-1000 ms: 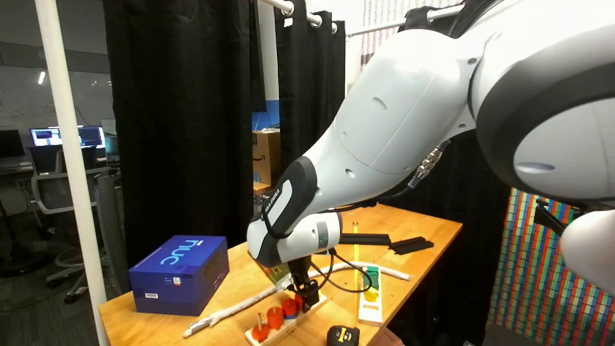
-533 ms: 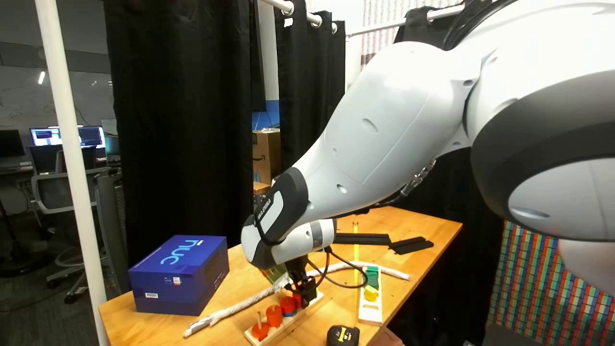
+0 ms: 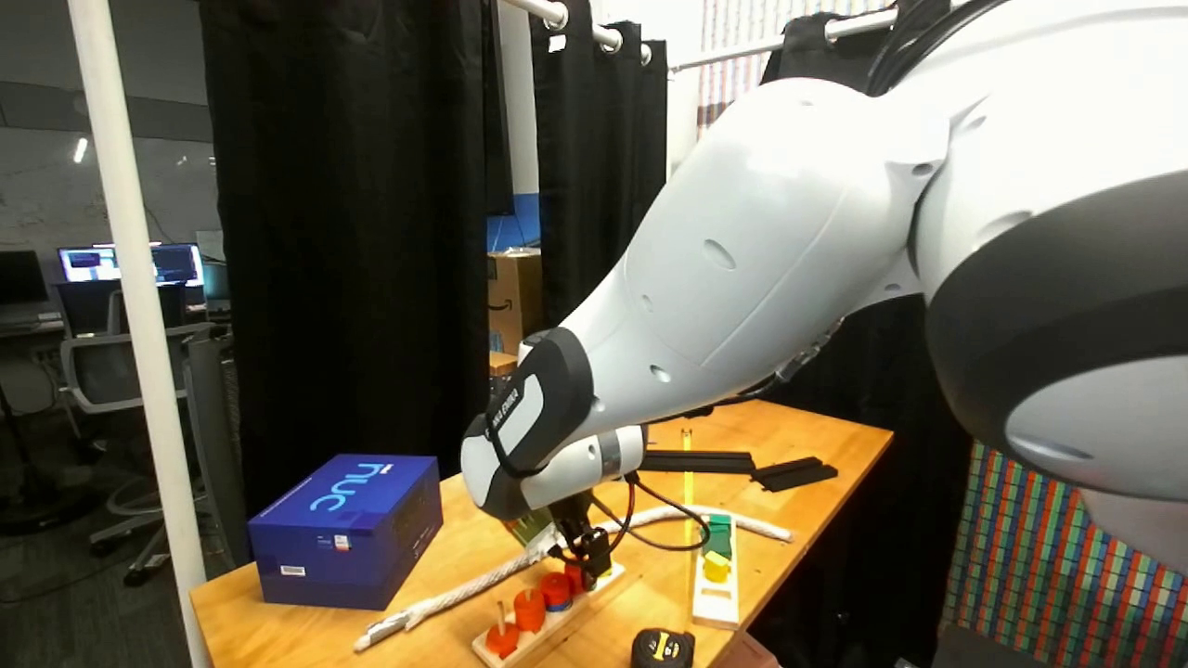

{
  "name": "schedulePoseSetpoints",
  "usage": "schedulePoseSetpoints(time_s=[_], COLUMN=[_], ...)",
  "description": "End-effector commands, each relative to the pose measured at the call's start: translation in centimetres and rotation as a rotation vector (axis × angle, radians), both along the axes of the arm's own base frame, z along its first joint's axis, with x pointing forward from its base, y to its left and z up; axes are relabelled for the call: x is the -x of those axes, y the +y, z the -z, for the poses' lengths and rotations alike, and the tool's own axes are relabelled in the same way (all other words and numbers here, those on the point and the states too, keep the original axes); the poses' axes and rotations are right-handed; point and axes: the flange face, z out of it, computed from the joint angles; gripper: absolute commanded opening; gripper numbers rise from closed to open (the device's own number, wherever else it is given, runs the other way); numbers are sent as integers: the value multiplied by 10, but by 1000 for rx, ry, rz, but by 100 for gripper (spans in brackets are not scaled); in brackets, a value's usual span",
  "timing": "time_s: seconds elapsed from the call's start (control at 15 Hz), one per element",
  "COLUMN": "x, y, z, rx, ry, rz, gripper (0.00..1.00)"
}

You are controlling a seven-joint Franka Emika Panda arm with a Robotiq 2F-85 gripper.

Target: Remove an orange disc from the wooden rack and put it on the table

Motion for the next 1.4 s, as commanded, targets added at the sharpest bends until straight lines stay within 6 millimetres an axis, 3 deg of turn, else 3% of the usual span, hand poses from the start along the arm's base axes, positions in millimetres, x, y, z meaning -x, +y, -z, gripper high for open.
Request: schedulePoseSetpoints(time_s=[0.0,0.67,0.73,0.87,1.27,1.33], x=[-4,-4,-4,-4,-4,-5], y=[2,0,-1,-1,-2,-2], z=[-10,-16,-16,-14,-16,-18], rx=[4,8,7,11,15,16], ry=[-13,-20,-19,-17,-18,-20], rz=[-9,-15,-18,-22,-28,-29], gripper=[100,100,75,68,20,20])
